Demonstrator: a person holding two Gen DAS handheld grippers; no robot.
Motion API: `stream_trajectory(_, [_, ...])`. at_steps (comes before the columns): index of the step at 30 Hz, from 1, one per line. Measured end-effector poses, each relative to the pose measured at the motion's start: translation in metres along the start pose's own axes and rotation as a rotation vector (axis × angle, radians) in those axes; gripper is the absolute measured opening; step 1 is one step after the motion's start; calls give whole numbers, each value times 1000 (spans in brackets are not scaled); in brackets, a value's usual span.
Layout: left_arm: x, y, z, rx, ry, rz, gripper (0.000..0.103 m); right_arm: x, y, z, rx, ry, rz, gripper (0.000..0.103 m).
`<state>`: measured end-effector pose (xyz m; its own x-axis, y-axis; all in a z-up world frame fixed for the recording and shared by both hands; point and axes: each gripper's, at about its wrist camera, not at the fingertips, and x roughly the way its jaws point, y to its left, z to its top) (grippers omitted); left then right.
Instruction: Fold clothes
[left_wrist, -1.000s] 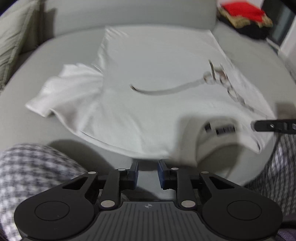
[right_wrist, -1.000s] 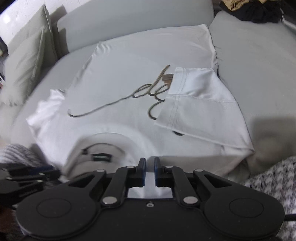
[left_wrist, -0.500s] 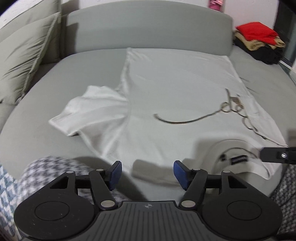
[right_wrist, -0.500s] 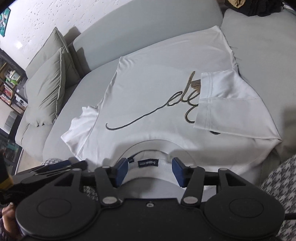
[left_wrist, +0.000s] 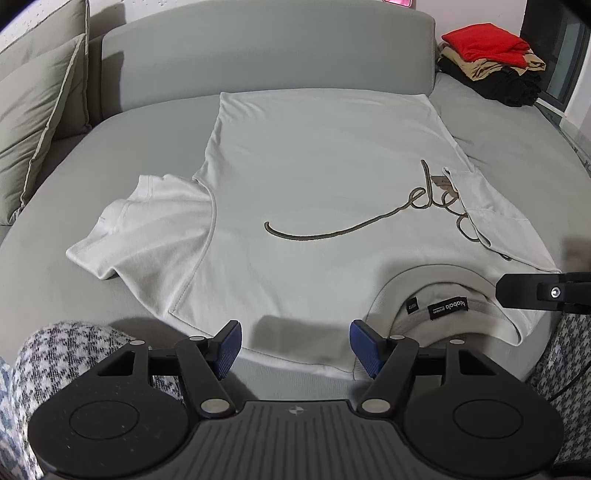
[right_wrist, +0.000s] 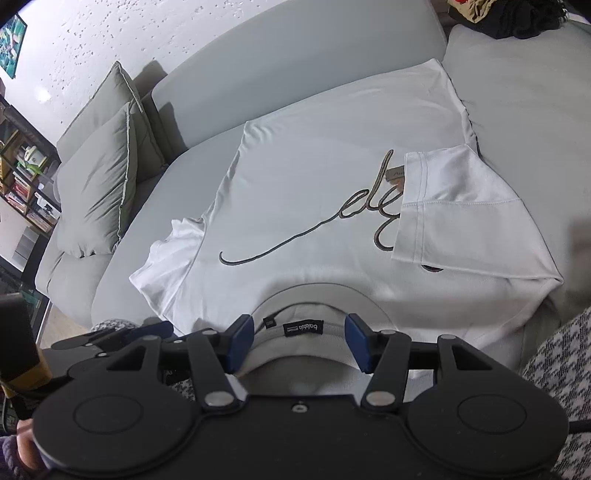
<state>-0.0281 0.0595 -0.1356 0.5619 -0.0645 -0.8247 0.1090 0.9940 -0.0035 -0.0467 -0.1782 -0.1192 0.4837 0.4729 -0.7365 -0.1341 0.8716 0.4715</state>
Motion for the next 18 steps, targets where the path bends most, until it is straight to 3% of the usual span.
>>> stream_trajectory(18, [0,3,-1,-24,1,-4,66,0,-1,1,18,-11,0,59])
